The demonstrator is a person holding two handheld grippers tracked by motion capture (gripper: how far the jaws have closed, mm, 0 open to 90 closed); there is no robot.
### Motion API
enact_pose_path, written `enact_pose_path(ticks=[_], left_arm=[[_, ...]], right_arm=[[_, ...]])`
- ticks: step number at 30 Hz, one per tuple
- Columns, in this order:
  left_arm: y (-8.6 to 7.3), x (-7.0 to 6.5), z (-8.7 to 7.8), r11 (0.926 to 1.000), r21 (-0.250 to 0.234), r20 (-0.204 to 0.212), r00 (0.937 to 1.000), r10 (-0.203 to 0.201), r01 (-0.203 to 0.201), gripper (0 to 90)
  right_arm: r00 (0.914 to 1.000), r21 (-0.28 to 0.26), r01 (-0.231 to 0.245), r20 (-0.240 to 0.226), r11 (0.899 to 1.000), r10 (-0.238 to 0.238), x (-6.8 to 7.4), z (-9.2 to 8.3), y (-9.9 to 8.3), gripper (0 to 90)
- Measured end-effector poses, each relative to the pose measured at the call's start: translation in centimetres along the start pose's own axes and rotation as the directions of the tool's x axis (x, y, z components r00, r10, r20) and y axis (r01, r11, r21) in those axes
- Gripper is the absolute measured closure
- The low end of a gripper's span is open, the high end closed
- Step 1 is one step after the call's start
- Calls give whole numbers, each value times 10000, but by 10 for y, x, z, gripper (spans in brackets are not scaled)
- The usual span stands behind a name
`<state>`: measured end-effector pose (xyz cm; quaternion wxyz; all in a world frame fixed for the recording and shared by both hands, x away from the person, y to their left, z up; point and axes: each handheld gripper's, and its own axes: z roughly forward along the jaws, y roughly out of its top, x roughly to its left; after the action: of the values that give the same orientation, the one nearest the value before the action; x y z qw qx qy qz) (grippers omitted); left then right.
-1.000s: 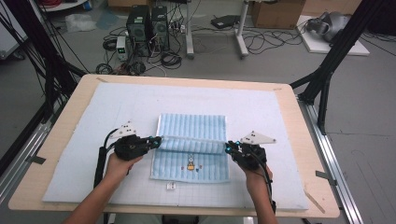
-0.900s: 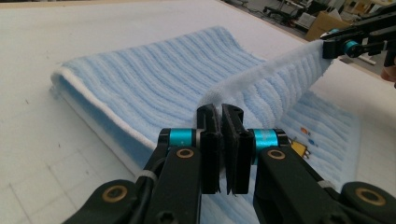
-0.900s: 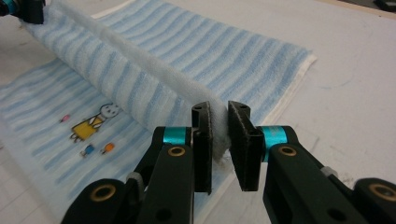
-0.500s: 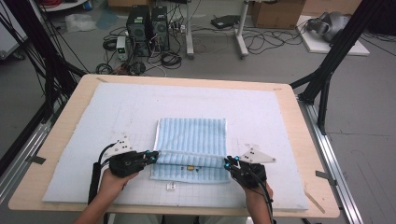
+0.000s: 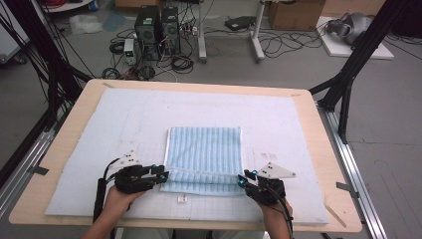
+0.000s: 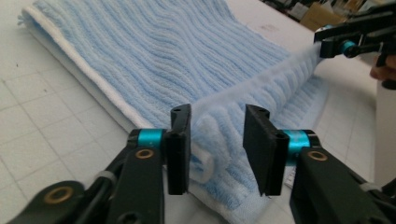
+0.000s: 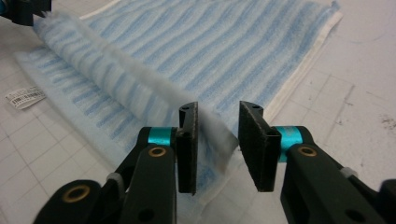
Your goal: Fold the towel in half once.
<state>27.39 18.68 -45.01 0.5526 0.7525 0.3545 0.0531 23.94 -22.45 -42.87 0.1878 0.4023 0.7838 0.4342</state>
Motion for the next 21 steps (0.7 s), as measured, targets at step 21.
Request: enact_pose_path(ticks=[21], left_arm=[[7, 15, -15, 9950, -871, -400, 9978, -532, 495, 548]], right_arm=[[9794, 1113, 1554, -1468, 9816, -1384, 3, 31, -1, 639]])
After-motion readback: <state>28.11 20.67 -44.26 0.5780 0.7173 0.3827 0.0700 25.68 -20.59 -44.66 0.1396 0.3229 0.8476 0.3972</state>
